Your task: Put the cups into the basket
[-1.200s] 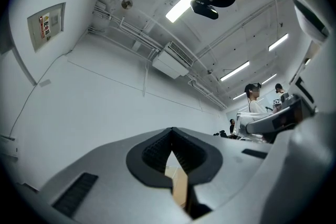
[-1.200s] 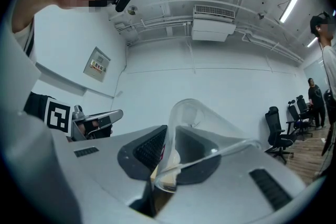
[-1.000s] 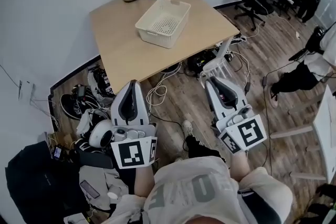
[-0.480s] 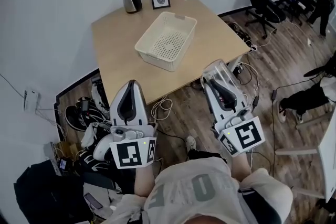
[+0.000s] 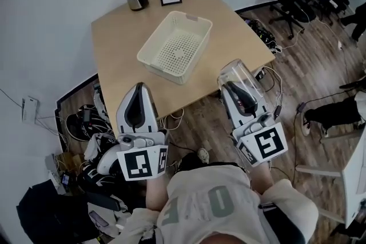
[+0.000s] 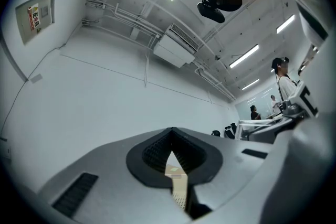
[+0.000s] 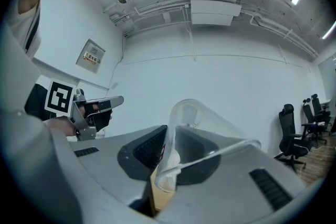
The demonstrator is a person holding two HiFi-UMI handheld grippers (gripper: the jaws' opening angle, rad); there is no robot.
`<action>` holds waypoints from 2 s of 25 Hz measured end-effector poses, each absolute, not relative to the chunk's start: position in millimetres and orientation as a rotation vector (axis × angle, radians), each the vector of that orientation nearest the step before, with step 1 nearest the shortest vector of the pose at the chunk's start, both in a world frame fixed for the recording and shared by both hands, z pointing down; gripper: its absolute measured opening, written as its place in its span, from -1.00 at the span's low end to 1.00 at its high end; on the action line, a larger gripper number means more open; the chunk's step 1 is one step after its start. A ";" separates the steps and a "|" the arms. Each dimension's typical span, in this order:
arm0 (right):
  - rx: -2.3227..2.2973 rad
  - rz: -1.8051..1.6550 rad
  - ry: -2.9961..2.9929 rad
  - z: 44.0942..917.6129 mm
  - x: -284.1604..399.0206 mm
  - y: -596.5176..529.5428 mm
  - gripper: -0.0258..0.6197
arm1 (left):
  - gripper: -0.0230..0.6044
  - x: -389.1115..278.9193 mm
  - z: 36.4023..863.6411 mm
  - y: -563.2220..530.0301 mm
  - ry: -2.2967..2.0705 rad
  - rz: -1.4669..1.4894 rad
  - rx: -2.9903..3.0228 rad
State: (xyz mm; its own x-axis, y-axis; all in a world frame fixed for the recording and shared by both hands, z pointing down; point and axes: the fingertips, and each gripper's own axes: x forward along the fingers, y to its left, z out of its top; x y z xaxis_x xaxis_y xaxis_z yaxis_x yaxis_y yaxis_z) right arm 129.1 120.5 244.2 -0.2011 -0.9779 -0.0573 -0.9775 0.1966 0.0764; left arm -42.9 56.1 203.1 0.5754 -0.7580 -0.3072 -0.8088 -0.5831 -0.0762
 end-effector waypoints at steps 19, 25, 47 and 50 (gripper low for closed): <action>1.955 -0.205 -2.374 248.2 152.1 19.5 -0.80 | -0.91 -7.0 210.8 -60.9 1.282 0.407 -2.626; 1.937 -0.226 -2.351 236.8 156.3 -45.2 -0.80 | -0.91 -2.7 202.4 -127.9 1.287 0.446 -2.636; 1.737 -0.161 -2.314 268.0 179.5 -210.8 -0.81 | -0.91 14.3 243.2 -261.0 1.448 0.332 -2.665; 1.597 -0.170 -2.285 285.5 174.6 -220.1 -0.81 | -0.91 12.7 249.0 -262.5 1.491 0.311 -2.652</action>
